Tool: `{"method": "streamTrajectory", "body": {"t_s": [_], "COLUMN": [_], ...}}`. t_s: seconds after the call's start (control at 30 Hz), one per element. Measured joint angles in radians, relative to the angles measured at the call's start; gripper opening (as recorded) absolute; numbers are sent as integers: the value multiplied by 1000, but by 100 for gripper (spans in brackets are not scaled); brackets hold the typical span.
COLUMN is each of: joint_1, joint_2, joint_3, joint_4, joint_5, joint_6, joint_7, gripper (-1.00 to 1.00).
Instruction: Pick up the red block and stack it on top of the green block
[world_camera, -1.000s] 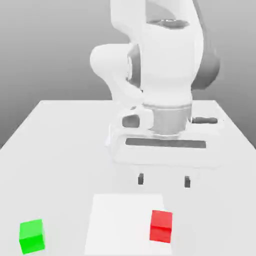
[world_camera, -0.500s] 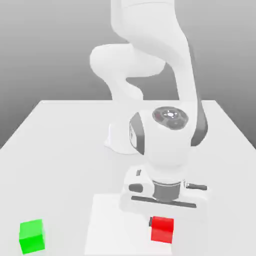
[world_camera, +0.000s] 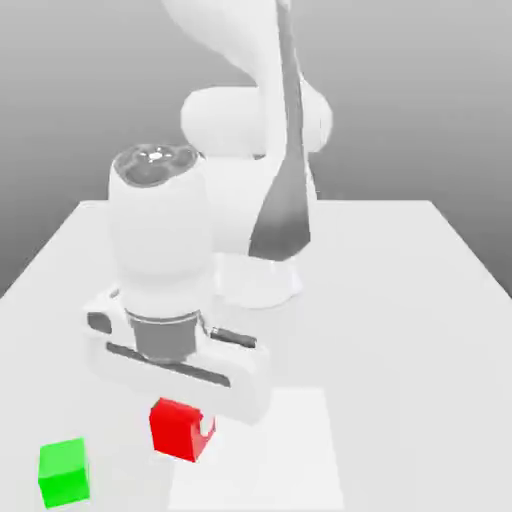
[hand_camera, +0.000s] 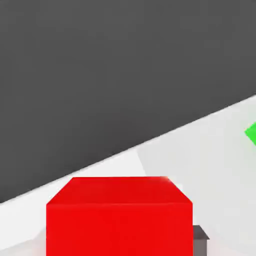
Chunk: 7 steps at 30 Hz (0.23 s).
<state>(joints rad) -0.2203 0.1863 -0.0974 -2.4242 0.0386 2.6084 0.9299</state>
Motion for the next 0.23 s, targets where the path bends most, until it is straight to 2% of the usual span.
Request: {"method": "streamTrajectory", "body": {"t_s": [0.1, 0.13, 0.23], "joint_1": [-84, -94, -94], "joint_2": [120, 149, 149], "joint_3": [-28, -28, -28], "joint_4": [59, 66, 66], "joint_5": [48, 58, 58], "joint_6": [59, 81, 81], "joint_7": [-77, -87, -87], "gripper": [-100, 100, 100]}}
